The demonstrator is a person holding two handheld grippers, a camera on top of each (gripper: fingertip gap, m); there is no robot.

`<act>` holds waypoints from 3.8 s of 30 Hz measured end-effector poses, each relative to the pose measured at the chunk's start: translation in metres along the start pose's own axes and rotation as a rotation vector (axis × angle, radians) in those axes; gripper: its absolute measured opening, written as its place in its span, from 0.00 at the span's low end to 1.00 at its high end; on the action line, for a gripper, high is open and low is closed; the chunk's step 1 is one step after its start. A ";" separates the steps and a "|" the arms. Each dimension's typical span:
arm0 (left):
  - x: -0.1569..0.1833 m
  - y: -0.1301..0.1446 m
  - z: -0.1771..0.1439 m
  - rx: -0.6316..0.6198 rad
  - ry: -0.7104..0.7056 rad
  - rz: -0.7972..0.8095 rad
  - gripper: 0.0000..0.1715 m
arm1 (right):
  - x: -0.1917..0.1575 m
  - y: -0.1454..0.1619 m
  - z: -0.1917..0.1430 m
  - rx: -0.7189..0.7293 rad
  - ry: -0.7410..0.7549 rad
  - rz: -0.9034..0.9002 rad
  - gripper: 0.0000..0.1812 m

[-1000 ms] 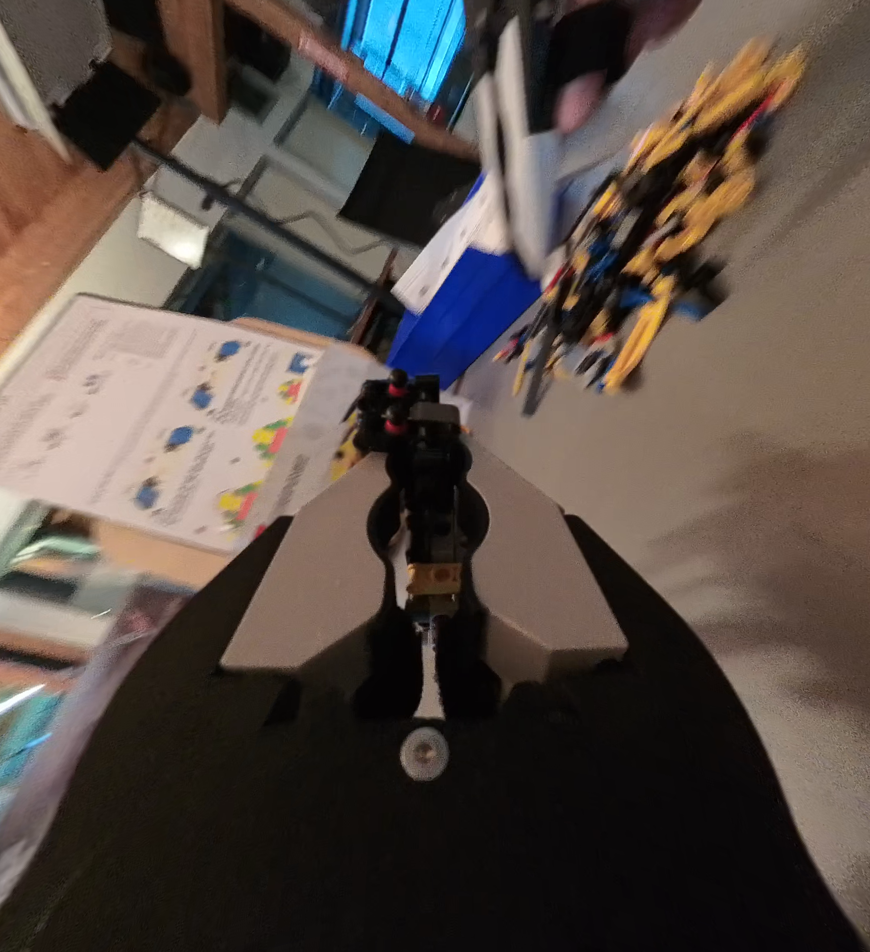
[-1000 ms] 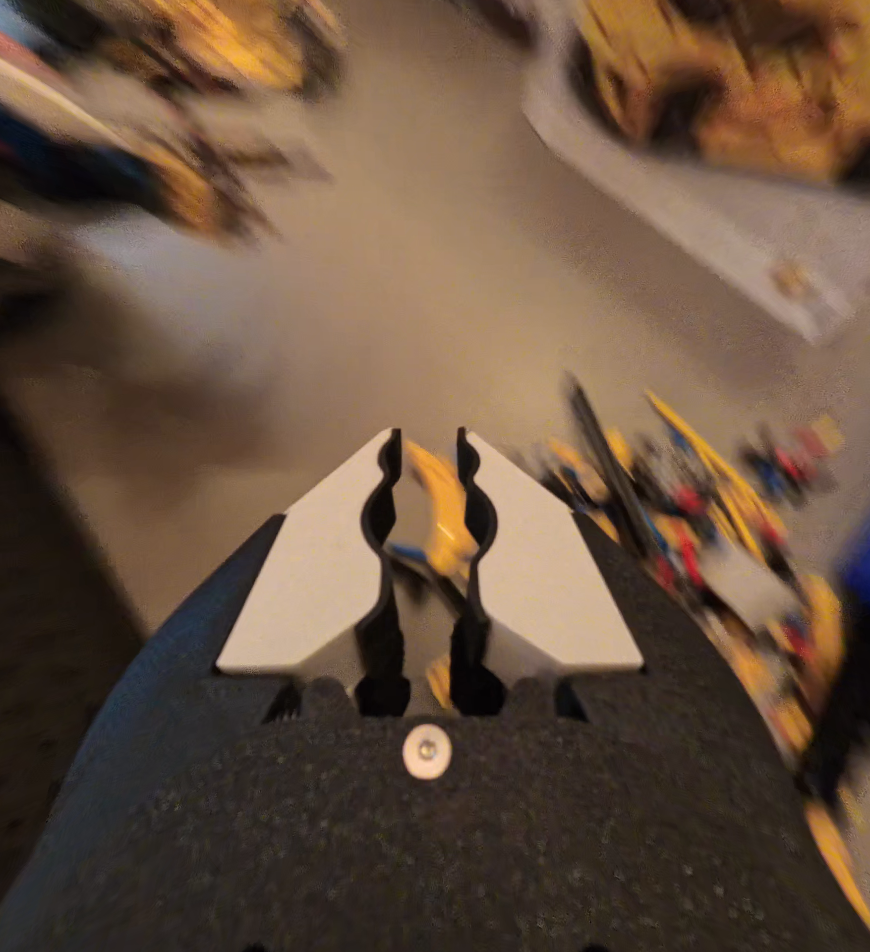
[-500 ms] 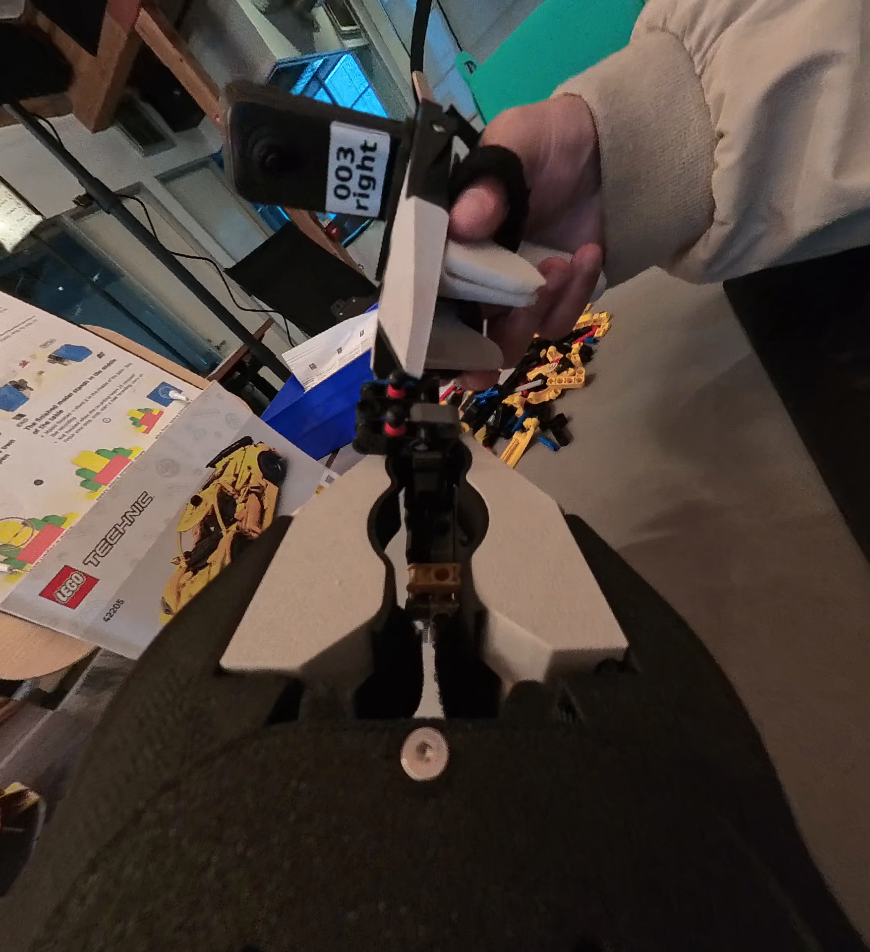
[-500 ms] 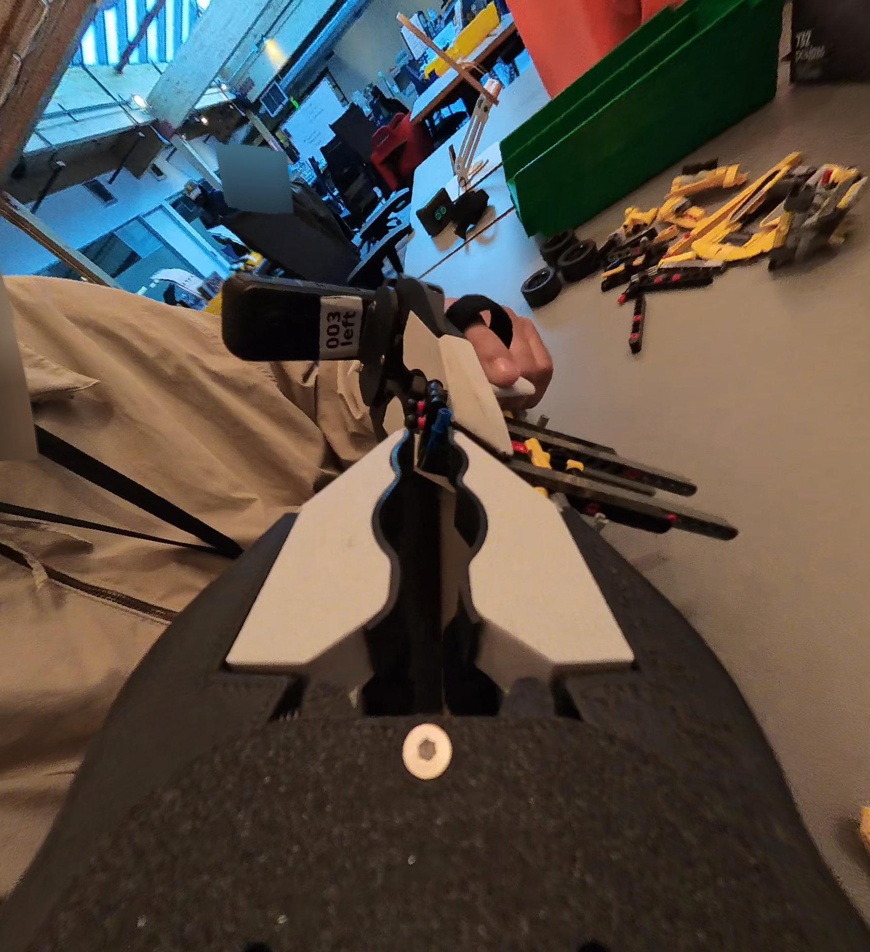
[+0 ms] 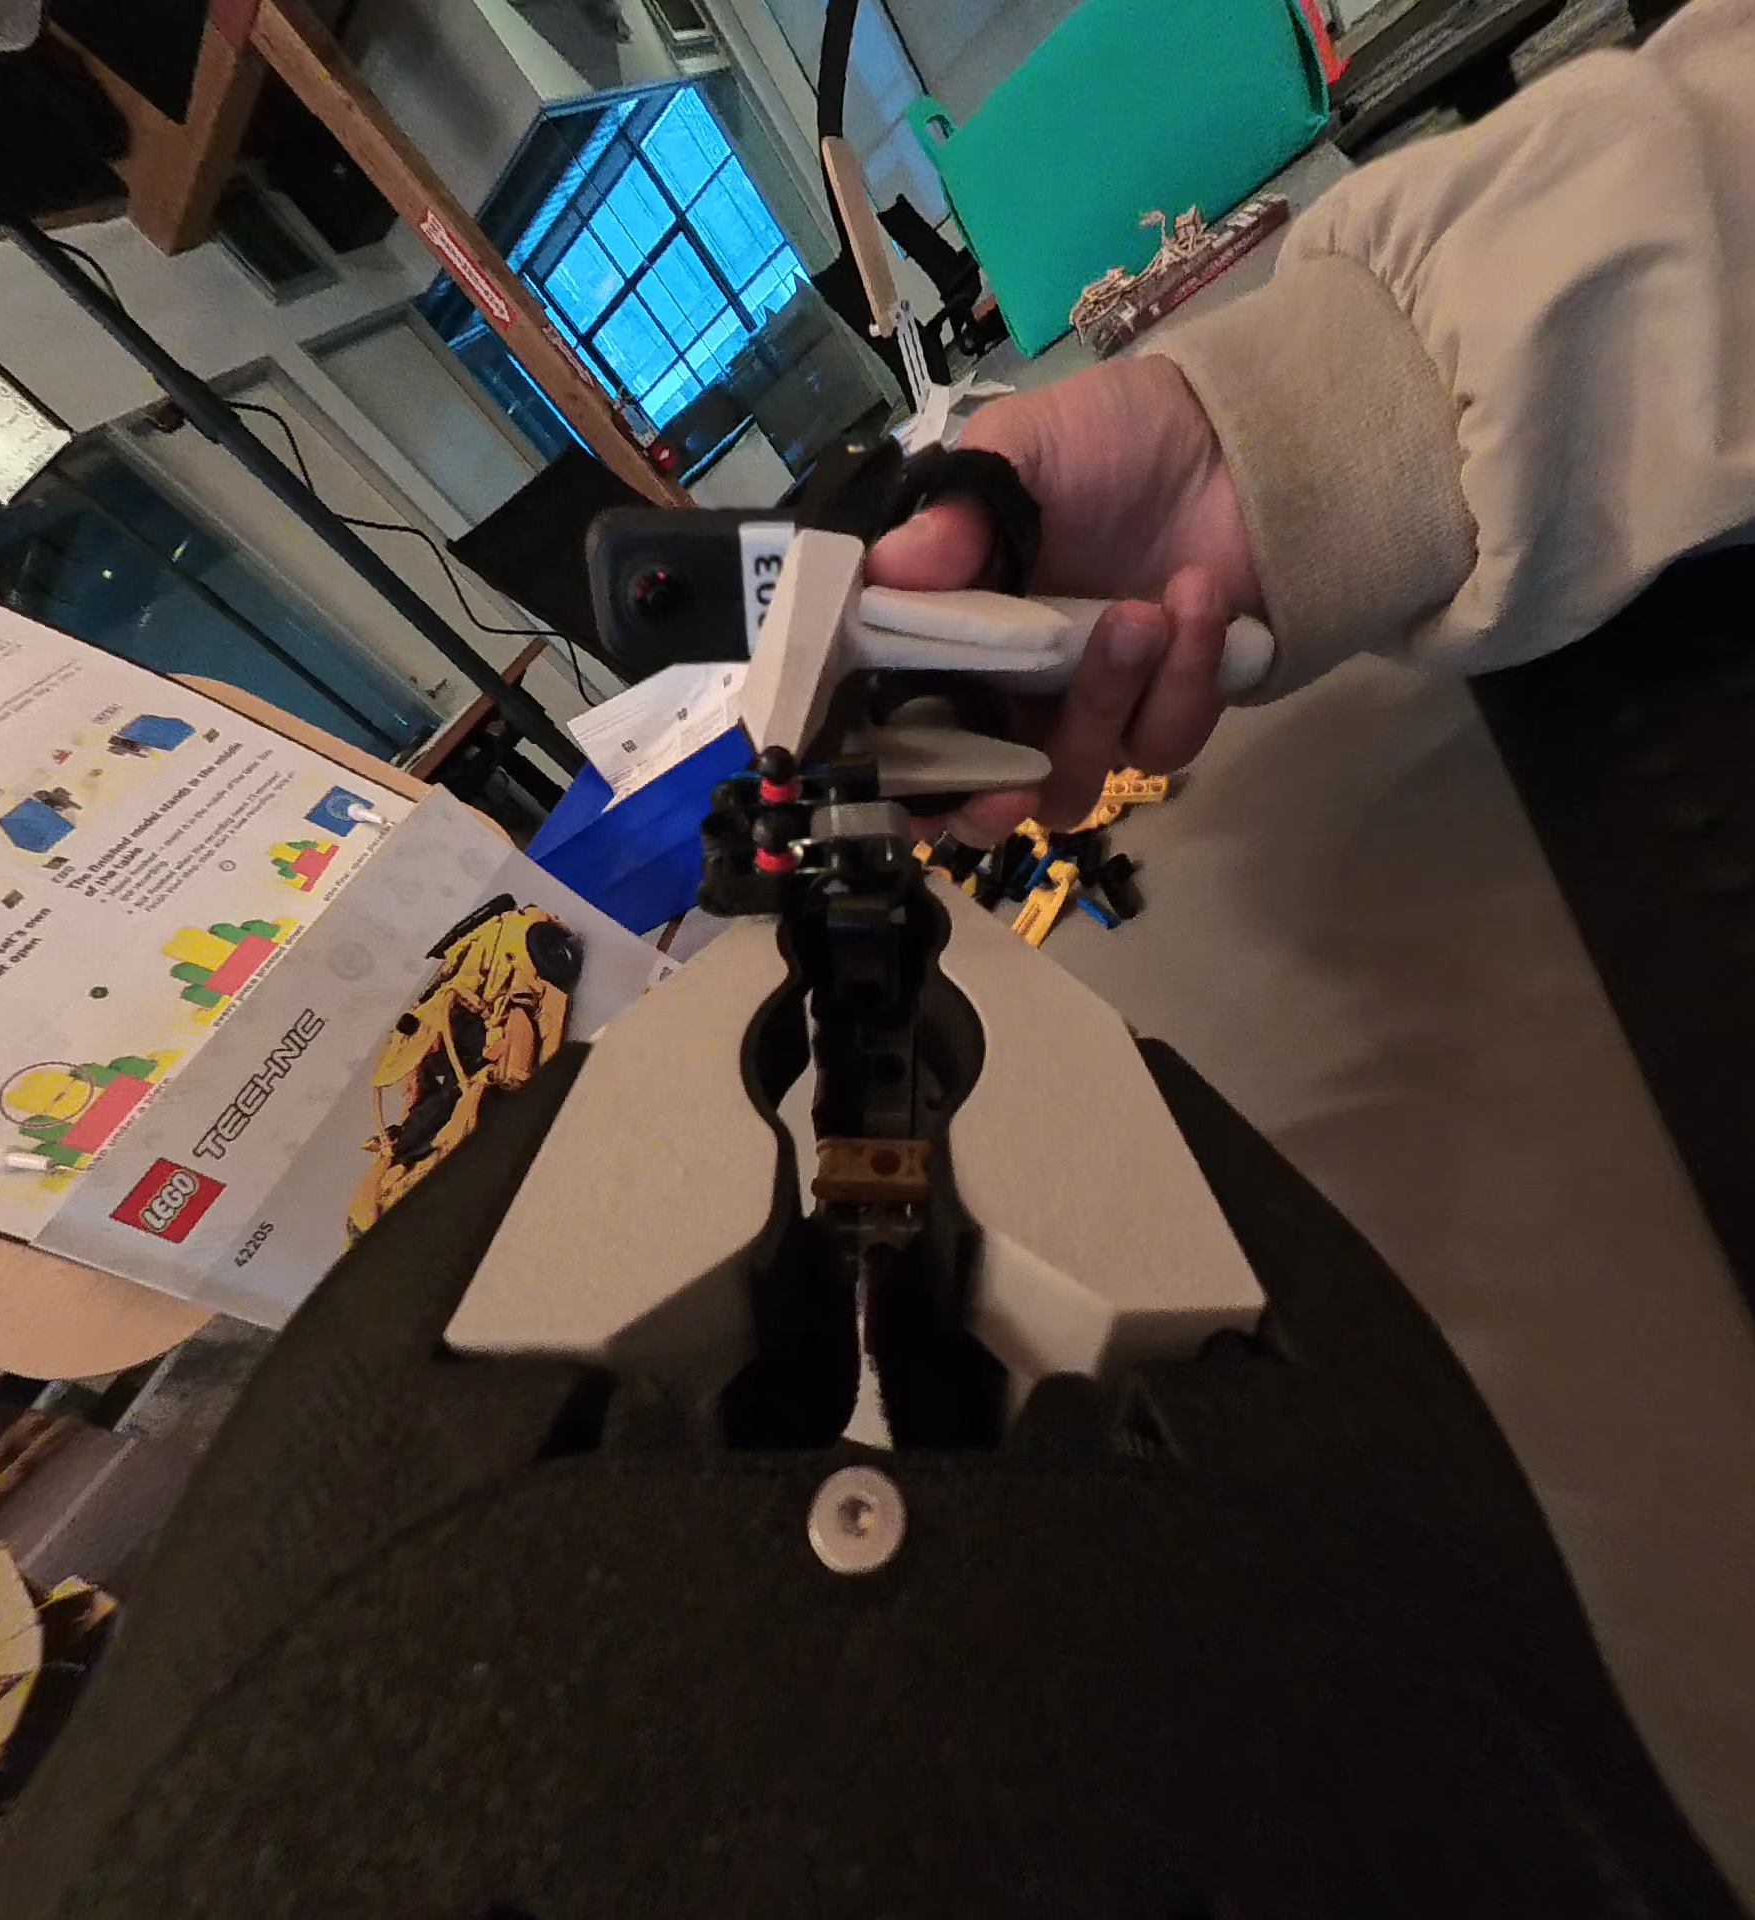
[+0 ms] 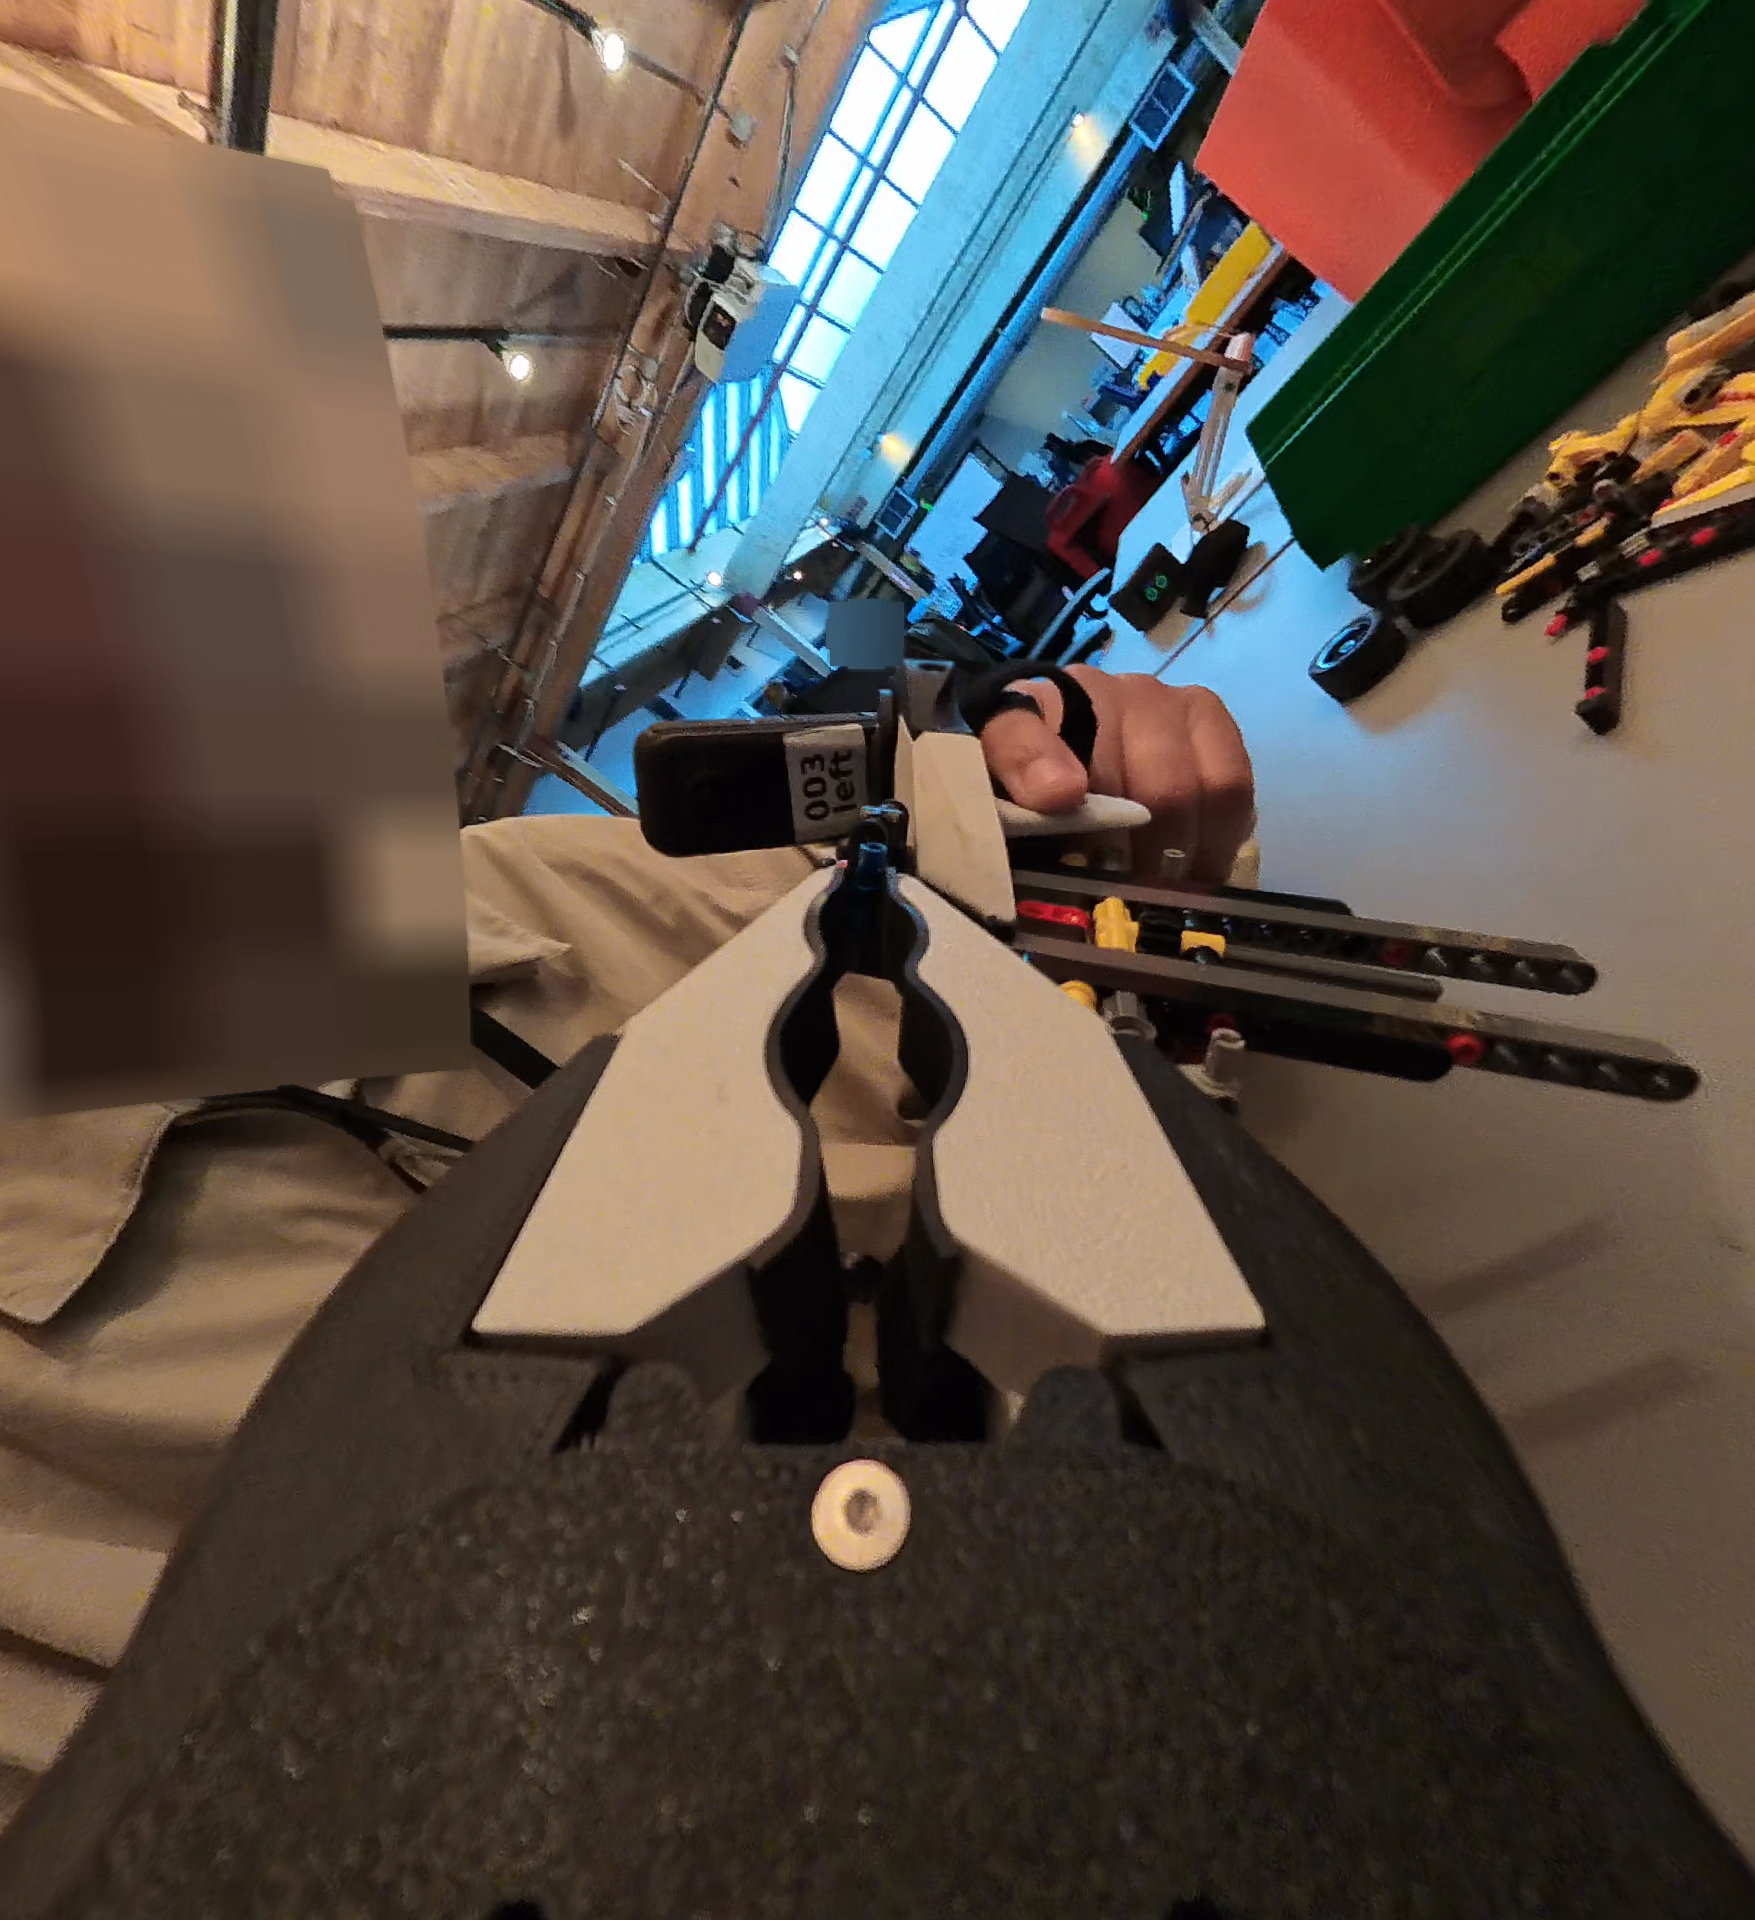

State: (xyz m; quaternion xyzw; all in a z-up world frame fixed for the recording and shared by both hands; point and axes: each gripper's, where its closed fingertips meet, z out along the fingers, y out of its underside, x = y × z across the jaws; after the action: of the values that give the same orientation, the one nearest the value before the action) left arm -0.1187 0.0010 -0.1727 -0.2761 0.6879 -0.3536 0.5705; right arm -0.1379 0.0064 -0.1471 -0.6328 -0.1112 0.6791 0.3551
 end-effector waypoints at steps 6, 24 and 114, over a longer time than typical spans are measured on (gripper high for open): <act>0.051 -0.020 0.008 0.036 0.118 0.144 0.09 | 0.010 -0.067 -0.067 0.284 0.132 -0.029 0.02; -0.026 -0.007 -0.007 0.324 0.327 -1.082 0.09 | 0.087 -0.019 -0.226 -0.099 1.333 -0.376 0.10; 0.001 0.058 0.010 0.071 0.427 -1.086 0.09 | 0.083 0.006 -0.025 -0.077 0.332 -0.318 0.01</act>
State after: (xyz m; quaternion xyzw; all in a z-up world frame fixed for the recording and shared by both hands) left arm -0.1073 0.0336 -0.2210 -0.4924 0.5355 -0.6660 0.1650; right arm -0.1119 0.0458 -0.2200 -0.7234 -0.1753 0.4963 0.4469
